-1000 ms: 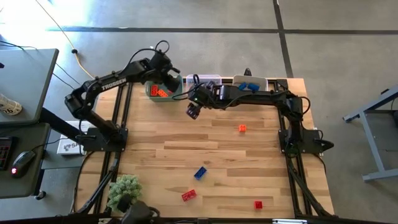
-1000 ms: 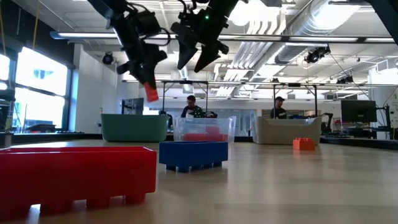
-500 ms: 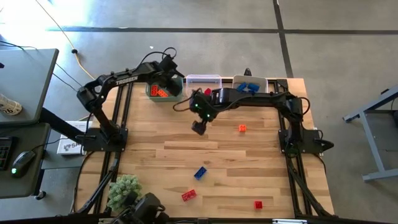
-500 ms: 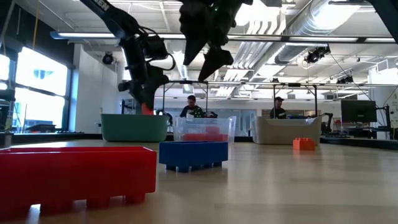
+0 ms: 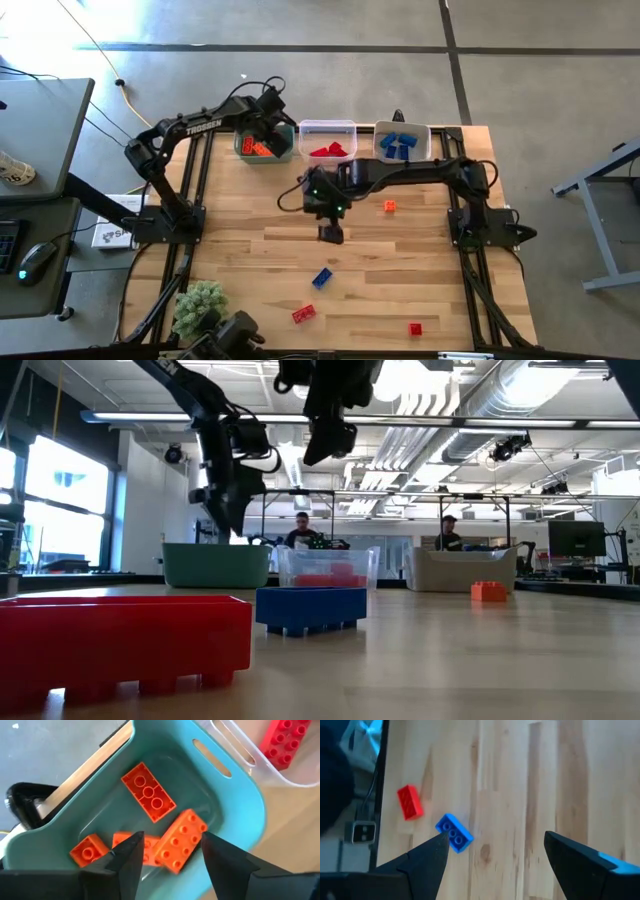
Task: Sort & place blocks by color
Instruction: Put the blue game piece into the gray bin
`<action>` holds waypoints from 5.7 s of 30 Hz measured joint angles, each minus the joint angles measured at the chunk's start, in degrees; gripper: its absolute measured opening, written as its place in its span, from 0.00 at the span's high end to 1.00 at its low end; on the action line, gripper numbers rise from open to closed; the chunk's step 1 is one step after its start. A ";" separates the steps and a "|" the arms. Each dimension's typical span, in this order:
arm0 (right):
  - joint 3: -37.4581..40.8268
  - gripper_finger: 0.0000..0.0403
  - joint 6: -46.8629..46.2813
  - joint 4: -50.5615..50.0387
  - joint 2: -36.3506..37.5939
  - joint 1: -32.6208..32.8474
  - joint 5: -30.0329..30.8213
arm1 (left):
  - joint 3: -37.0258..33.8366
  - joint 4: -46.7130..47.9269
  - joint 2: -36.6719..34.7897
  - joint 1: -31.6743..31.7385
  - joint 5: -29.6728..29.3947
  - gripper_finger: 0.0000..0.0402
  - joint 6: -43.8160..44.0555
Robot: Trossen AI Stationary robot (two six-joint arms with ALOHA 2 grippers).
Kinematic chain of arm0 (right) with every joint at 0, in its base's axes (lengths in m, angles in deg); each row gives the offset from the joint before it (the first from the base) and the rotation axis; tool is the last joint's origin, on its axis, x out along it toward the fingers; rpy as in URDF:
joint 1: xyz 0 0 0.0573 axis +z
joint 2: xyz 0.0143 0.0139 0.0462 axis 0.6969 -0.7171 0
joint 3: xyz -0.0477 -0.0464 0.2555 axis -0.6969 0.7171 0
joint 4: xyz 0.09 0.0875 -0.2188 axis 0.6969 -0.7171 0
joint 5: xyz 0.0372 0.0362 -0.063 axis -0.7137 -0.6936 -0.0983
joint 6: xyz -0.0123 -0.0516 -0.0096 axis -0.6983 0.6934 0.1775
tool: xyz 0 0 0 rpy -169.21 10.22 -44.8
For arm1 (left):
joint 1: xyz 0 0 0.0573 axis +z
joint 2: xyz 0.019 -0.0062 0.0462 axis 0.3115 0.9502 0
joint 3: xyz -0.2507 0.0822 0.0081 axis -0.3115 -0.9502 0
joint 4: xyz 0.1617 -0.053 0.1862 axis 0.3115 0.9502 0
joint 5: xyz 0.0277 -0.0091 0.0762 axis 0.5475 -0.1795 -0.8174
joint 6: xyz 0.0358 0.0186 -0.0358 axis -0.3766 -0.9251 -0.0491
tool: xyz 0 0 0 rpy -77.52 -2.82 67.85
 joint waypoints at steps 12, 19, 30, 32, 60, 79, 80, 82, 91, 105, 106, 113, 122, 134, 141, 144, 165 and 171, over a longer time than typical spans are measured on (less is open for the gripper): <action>0.00 0.23 13.66 -0.03 -2.47 8.43 1.47 | 9.32 18.34 -0.80 -5.85 13.54 0.52 5.18; 0.00 0.23 20.99 1.00 -2.58 13.62 8.63 | 9.32 22.55 -2.31 -16.09 7.09 0.53 8.50; 7.92 0.23 20.63 10.35 -2.67 18.18 15.20 | 9.30 34.57 -2.36 -27.78 -3.86 0.53 17.89; 9.27 0.23 20.63 13.13 -2.60 18.67 15.31 | 9.30 35.35 -2.36 -29.50 -3.57 0.53 19.25; 27.18 0.23 22.22 37.00 -2.51 18.83 18.24 | 9.39 27.55 -8.33 -66.14 1.08 0.53 46.94; 29.27 0.28 20.17 40.30 -6.39 18.32 16.43 | 9.39 -0.25 -8.31 -77.65 -6.31 0.53 47.45; 29.27 0.31 19.22 40.28 -6.43 18.32 16.10 | 9.39 -0.32 -8.28 -77.62 -6.56 0.53 47.43; 29.27 0.40 17.96 40.21 -6.49 18.15 15.01 | 9.39 -0.32 -8.28 -77.39 -7.08 0.53 47.02; 28.46 0.72 9.67 39.10 -6.62 18.15 15.13 | 9.39 -0.33 -8.26 -76.11 -10.41 0.53 41.45; 23.21 0.72 -3.38 26.60 -6.63 17.23 24.75 | 9.45 -2.03 -11.41 -67.99 -9.68 0.53 29.54; 22.71 0.72 -3.90 25.00 -6.54 16.92 25.02 | 9.45 -2.06 -12.24 -67.55 -9.57 0.53 28.59; 21.35 0.72 -8.99 18.17 -3.17 14.36 31.24 | 9.45 -1.93 -17.77 -65.32 -9.61 0.53 22.13; 21.35 0.72 -13.92 8.52 3.17 10.53 43.46 | 9.45 -1.76 -20.86 -63.02 -10.50 0.53 13.14; 21.40 0.72 -17.94 -6.40 12.11 2.36 58.90 | 9.45 -1.28 -20.81 -61.41 -11.61 0.53 9.51; 21.40 0.72 -28.16 -14.87 15.61 -7.17 61.71 | 9.45 -0.82 -20.47 -61.41 -11.97 0.53 10.54; 21.42 0.72 -30.31 -18.74 16.09 -12.61 61.50 | 9.45 -0.73 -20.17 -61.41 -11.90 0.53 10.54; 21.42 0.70 -8.98 -12.49 12.75 -45.46 33.15 | 9.45 -1.30 -20.20 -61.41 -12.38 0.53 10.54; 21.42 0.66 -6.03 -10.53 9.16 -46.46 30.96 | 9.45 -1.60 -20.20 -61.41 -12.39 0.53 10.54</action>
